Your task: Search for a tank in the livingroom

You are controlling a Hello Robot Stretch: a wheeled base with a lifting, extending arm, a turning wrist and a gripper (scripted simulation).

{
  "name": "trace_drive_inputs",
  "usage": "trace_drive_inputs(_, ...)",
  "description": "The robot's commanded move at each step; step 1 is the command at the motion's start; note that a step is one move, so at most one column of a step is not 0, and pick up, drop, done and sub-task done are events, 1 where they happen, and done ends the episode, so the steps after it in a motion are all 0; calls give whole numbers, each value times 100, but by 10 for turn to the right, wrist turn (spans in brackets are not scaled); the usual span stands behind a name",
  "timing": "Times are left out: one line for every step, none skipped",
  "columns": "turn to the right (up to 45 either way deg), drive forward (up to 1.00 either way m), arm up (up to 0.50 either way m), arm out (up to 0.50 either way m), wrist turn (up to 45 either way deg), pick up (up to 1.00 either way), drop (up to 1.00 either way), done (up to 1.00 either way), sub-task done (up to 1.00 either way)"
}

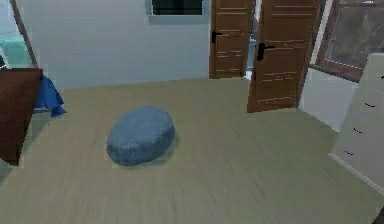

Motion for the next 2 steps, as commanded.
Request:
trace_drive_inputs(-30,0,0,0,0,0,0,0,0)
trace_drive_inputs(0,55,0,0,0,0,0,0,0)
